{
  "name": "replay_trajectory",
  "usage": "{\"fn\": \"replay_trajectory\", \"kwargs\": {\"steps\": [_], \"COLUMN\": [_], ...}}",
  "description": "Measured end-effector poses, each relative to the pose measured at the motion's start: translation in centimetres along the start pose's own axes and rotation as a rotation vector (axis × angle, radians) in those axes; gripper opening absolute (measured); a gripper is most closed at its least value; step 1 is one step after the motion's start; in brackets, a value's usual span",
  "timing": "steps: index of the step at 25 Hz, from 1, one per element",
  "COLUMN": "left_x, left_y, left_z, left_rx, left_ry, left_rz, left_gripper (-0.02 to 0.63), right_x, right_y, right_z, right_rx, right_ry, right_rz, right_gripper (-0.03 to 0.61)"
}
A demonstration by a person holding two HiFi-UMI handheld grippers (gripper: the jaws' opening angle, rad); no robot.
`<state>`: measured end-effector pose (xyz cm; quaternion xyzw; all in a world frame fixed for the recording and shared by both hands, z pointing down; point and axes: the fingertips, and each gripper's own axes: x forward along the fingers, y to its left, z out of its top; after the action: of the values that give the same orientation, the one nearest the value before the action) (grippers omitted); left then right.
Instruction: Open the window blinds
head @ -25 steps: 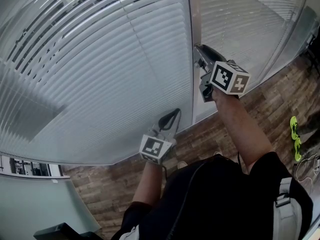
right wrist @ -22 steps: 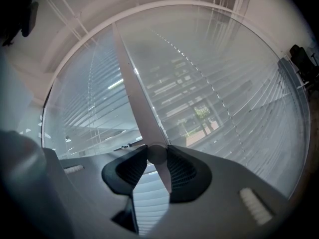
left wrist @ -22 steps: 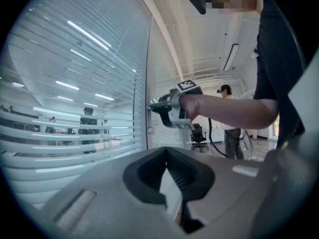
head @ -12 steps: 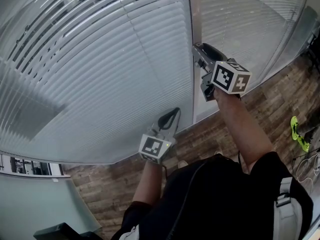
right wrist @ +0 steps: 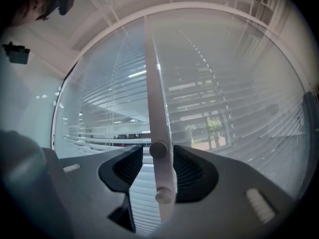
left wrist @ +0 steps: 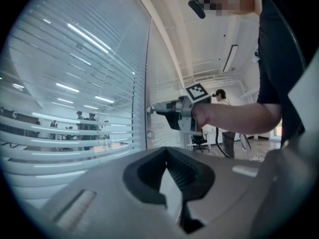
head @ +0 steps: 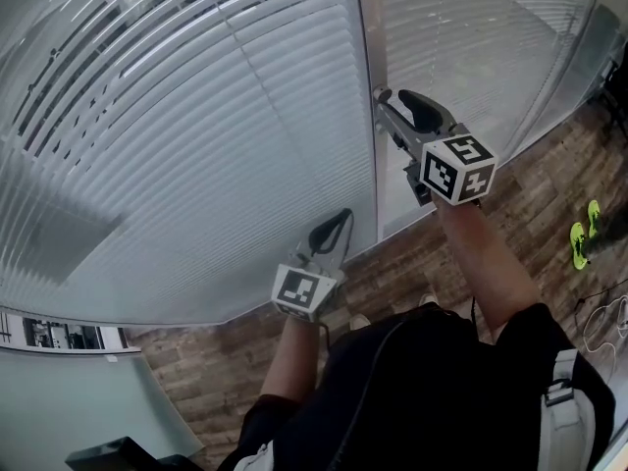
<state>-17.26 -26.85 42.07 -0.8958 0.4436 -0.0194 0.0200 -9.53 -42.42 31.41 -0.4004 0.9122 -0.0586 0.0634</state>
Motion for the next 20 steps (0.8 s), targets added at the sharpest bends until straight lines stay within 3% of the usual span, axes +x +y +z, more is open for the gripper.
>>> {"fn": "replay_trajectory", "kwargs": {"steps": [6, 12, 16, 20], "left_x": [1.4, 2.4, 2.9, 3.2], "left_y": [-0.9, -2.0, -2.7, -2.9], "left_z": [0.2, 1.6, 2.5, 1.8], "left_rx": [0.0, -0.004, -0.007, -0.019], "left_ry": [0.009, -0.003, -0.019, 0.0], "left_rz": [-0.027, -0.049, -0.061, -0.06], "left_gripper": [0.003, 0.003, 0.003, 0.004], "right_x": [-3.1, -7.6, -10.9, -13.7], "right_y": [-0.1, 2.1, 3.5, 4.2], "right_z": [-0.3, -1.2, -2.9, -5.3], "right_rx": [-0.14, -0.305, -0.345, -0.314], "right_ry": [-0.031, -0.058, -0.047, -0.032], "right_rz": [0.05, 0.189, 0.268, 0.315], "right_gripper": [0.182, 0.093, 0.039, 0.016]}}
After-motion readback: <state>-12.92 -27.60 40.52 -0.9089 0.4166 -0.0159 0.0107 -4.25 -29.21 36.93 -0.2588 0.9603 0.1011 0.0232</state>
